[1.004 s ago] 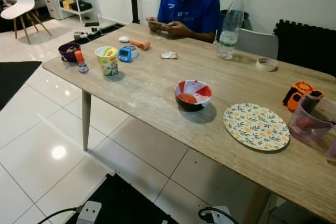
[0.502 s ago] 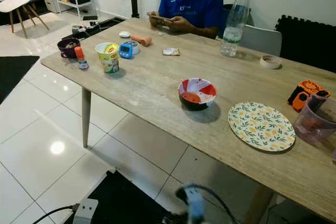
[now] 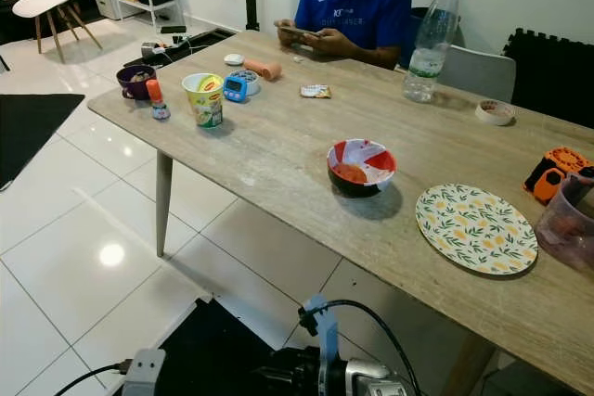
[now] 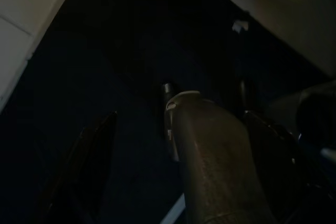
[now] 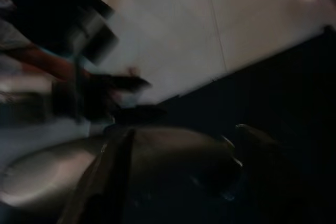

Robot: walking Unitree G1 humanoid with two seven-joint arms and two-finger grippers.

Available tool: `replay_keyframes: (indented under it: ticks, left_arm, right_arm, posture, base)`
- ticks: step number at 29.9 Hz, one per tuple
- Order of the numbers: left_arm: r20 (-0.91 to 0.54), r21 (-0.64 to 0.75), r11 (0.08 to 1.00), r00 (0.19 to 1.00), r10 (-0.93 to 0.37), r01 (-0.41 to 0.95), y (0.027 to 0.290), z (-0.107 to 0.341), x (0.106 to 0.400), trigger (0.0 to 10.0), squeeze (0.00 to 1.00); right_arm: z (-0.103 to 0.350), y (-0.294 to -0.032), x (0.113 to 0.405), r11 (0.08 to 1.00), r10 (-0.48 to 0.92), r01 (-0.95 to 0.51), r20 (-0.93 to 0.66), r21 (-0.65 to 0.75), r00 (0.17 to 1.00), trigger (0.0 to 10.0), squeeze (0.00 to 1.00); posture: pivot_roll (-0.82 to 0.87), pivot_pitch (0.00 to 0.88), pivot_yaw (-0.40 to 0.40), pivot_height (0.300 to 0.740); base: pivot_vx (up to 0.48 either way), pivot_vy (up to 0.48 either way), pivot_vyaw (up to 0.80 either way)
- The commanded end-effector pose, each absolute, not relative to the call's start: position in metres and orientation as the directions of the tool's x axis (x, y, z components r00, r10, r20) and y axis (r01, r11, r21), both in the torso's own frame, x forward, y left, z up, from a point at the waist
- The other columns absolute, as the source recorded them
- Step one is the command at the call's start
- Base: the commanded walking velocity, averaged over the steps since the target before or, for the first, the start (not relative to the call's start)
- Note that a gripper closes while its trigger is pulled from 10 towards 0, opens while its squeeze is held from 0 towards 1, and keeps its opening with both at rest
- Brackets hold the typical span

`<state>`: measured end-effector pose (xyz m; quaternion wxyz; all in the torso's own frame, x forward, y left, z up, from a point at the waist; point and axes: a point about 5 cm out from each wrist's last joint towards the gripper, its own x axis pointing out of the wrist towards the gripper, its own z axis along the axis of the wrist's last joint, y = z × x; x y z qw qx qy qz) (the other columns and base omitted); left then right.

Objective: Restocking fridge

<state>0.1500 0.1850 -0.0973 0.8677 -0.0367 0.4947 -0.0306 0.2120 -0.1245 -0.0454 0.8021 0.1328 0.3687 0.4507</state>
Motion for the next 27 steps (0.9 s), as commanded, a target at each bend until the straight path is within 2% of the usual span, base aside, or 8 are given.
replay_keyframes:
  ticks: [1,4,5,6,19,20,22,27]
  left_arm:
    - [-0.846,-0.069,0.996,0.533,-0.029,-0.056,0.201,-0.094,0.153,10.0,0.00]
    - [-0.811,-0.071,0.975,0.582,0.066,-0.209,0.220,-0.086,0.163,10.0,0.00]
    - [-0.804,-0.073,0.970,0.589,0.082,-0.234,0.223,-0.085,0.164,10.0,0.00]
    - [-0.786,-0.093,0.953,0.608,0.107,-0.288,0.230,-0.082,0.168,10.0,0.00]
    - [-0.395,-0.502,0.550,0.742,0.541,-0.668,0.345,-0.003,0.210,10.0,0.00]
    - [-0.243,-0.597,0.560,0.795,0.556,-0.574,0.364,0.025,0.224,10.0,0.28]
    - [-0.158,-0.630,0.590,0.828,0.538,-0.504,0.370,0.041,0.233,10.0,0.33]
    - [0.224,-0.646,0.756,0.922,0.315,-0.102,0.370,0.106,0.273,10.0,0.00]
  right_arm:
    - [-0.055,-0.135,0.209,0.672,0.711,-0.605,-0.601,0.426,0.366,10.0,1.00]
    - [-0.067,-0.167,0.205,0.867,0.434,-0.448,-0.770,0.217,0.467,10.0,0.40]
    - [-0.069,-0.172,0.203,0.882,0.404,-0.430,-0.783,0.195,0.473,10.0,0.40]
    - [-0.072,-0.179,0.199,0.902,0.352,-0.402,-0.808,0.158,0.472,10.0,0.00]
    - [-0.101,-0.227,0.120,0.971,0.022,-0.231,-0.949,-0.054,0.315,10.0,0.00]
    - [-0.104,-0.231,0.108,0.973,-0.014,-0.218,-0.958,-0.079,0.286,10.0,0.00]
    - [-0.105,-0.232,0.104,0.973,-0.027,-0.215,-0.961,-0.089,0.276,10.0,0.00]
    - [-0.106,-0.231,0.103,0.971,-0.044,-0.213,-0.960,-0.106,0.277,10.0,0.00]
  posture:
    - [0.02,0.000,0.001,0.740]
    - [0.02,0.000,0.001,0.740]
    - [0.02,0.000,0.001,0.740]
    - [0.02,0.000,0.001,0.740]
    - [0.00,0.000,0.007,0.740]
    - [0.00,0.000,0.010,0.740]
    - [0.00,0.000,0.010,0.740]
    - [0.00,0.000,0.017,0.740]
  base:
    - [0.000,0.000,0.00]
    - [0.000,0.000,0.00]
    - [0.000,0.000,0.00]
    - [0.000,0.000,0.00]
    - [0.000,0.000,0.00]
    - [0.000,0.000,0.00]
    - [0.000,0.000,0.00]
    - [0.000,0.000,0.00]
